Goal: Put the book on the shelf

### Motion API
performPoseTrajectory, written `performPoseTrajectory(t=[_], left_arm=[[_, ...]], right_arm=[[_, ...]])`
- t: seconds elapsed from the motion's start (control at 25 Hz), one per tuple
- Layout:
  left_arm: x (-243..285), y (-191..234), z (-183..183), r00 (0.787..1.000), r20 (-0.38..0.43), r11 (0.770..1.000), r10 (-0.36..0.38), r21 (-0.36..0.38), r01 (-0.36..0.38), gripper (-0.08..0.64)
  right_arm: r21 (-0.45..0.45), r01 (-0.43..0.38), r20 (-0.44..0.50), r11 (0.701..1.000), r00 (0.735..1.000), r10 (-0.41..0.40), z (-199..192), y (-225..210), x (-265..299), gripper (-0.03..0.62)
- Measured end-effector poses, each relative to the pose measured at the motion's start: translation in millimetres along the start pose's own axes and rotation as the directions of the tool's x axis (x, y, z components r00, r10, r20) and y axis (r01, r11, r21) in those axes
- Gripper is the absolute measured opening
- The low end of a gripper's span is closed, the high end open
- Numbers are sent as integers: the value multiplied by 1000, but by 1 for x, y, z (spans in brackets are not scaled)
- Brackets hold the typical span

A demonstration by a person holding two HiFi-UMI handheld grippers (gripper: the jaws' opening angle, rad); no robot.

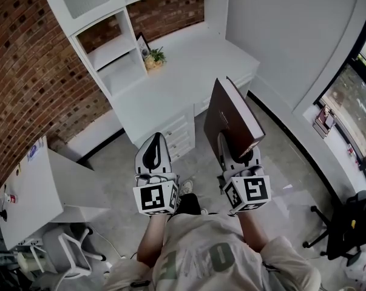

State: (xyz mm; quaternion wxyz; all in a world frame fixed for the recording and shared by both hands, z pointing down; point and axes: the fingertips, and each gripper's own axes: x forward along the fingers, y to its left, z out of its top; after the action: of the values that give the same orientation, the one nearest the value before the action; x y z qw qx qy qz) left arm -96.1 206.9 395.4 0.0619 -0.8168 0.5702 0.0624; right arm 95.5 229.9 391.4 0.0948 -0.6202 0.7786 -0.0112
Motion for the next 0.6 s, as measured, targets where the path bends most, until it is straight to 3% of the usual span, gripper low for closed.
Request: performPoseTrajectory(t=[0.36, 0.6], left_arm=[[37, -2, -7, 999, 32, 999, -27, 19, 26, 12], [102, 7, -21, 998, 32, 999, -50, 14, 50, 12]], right_arm=[[11, 41, 21, 999, 999, -41, -8, -29, 17, 152], [2, 59, 23, 998, 998, -59, -14, -55, 66, 151]])
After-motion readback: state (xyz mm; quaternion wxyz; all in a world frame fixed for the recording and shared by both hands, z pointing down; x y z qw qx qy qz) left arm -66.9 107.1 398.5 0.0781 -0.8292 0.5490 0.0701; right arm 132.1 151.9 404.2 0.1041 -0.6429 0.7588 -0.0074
